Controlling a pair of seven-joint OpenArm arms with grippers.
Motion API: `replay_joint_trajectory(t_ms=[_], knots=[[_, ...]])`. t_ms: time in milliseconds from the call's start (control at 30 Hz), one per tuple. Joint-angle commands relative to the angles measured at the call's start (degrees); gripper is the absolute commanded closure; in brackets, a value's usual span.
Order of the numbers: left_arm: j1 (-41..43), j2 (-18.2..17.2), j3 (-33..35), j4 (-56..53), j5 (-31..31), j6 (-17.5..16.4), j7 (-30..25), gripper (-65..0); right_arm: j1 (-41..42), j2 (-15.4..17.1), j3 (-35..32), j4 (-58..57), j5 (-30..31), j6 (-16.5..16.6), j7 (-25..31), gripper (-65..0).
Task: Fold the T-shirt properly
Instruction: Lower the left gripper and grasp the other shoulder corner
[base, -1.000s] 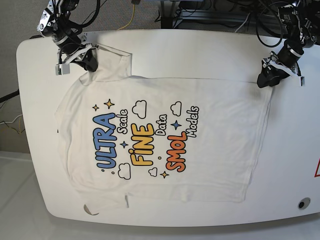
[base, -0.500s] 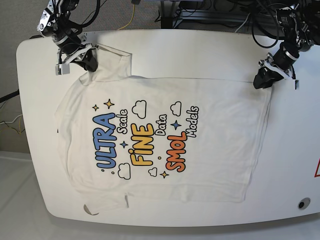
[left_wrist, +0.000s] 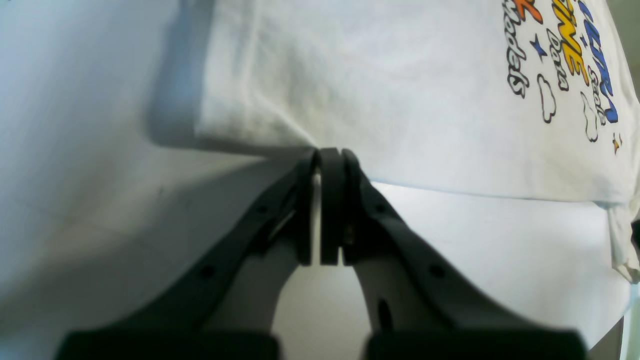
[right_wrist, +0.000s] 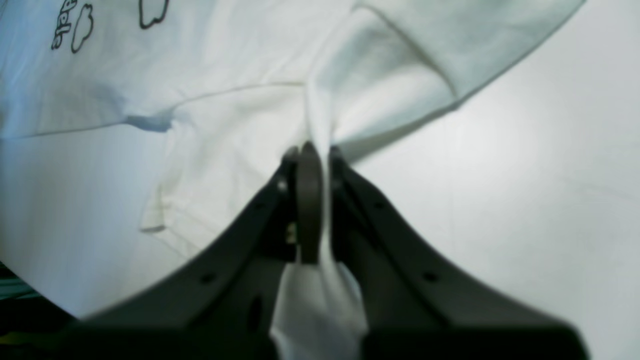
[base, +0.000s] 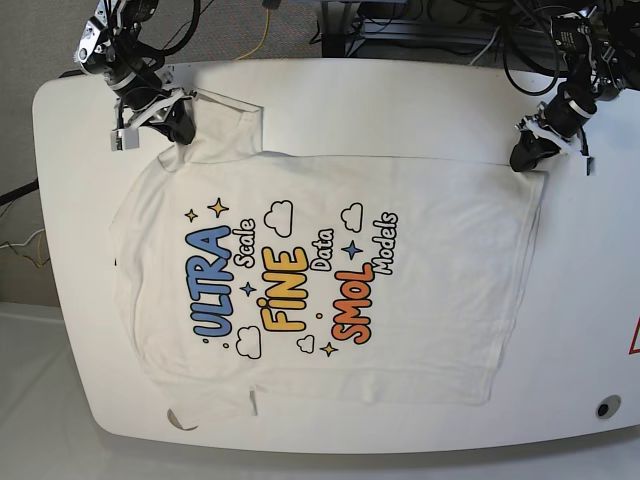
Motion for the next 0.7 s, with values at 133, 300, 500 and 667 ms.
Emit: replay_joint_trajectory(t_ms=[133, 300, 500, 667], knots=[[-0.2, -0.5, 0.0, 1.3, -1.6, -0.1, 0.3, -2.8, -0.2, 0.6, 0.2, 0.5, -0.6, -0.5, -0.6, 0.0], [-0.2, -0.5, -0.1, 1.3, -2.5, -0.1, 0.5, -9.7, -0.3, 0.6, 0.2, 0.4, -0.7, -0.5, -0.5, 0.0], [0.3, -0.6, 0.1, 1.3, -2.0, -0.1, -0.2, 0.0, -0.4, 0.6, 0.6, 0.8, -0.7, -0.5, -0.7, 0.0], [0.4, -0.7, 0.1, 1.1, -1.4, -0.1, 0.9, 0.0, -0.6, 0.6, 1.0, 1.1, -0.8, -0.5, -1.0, 0.0]])
